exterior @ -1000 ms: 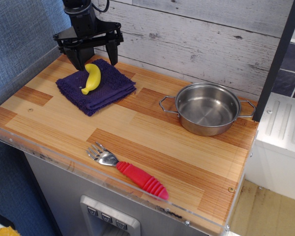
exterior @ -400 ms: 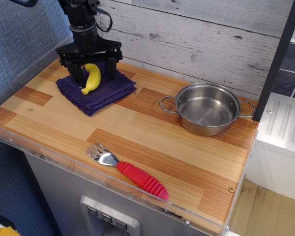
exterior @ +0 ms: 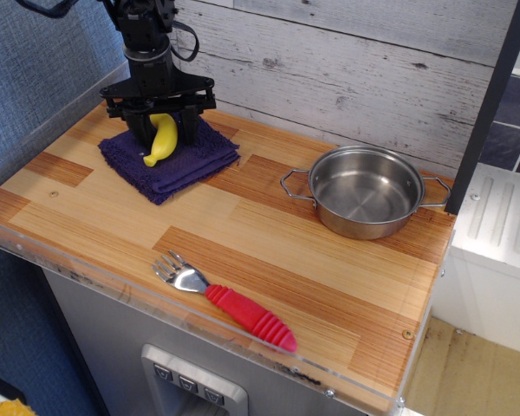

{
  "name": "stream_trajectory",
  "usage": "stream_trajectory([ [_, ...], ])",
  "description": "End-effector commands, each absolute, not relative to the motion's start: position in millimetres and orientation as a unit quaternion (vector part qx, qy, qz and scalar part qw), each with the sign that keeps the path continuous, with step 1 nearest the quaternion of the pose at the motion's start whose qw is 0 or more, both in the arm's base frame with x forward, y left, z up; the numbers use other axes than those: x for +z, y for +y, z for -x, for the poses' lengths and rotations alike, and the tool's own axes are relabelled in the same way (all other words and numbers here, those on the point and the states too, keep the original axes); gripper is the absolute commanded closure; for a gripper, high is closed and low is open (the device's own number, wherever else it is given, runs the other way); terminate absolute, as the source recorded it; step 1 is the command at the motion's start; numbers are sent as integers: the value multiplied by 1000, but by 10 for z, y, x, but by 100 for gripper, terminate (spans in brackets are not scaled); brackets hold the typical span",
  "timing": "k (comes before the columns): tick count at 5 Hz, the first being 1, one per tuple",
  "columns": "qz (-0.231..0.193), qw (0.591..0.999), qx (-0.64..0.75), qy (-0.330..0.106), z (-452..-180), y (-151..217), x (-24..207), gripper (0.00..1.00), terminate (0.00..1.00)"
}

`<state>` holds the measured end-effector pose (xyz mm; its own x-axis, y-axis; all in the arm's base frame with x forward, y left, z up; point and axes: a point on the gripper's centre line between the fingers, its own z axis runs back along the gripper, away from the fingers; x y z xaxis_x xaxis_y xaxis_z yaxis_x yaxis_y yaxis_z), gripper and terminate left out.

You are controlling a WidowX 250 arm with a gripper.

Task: Pick up the banana from above the purple cloth and put it on the table

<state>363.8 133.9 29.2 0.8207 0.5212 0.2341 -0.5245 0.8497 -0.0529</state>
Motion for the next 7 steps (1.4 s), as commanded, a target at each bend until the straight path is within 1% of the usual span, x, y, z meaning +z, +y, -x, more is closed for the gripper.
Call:
stream_trajectory([
  [1,-10,951,279,-133,-3699,1405,442,100,0],
  [2,-7,950,281,-136,-3691,1416,486,100,0],
  [3,-14,931,313,-189,-3568,1498,832,100,0],
  [4,-1,920,327,-217,-3512,1424,1097,100,0],
  [5,14,923,316,-220,-3470,1232,1138,100,0],
  [7,38,941,257,-218,-3320,635,1083,100,0],
])
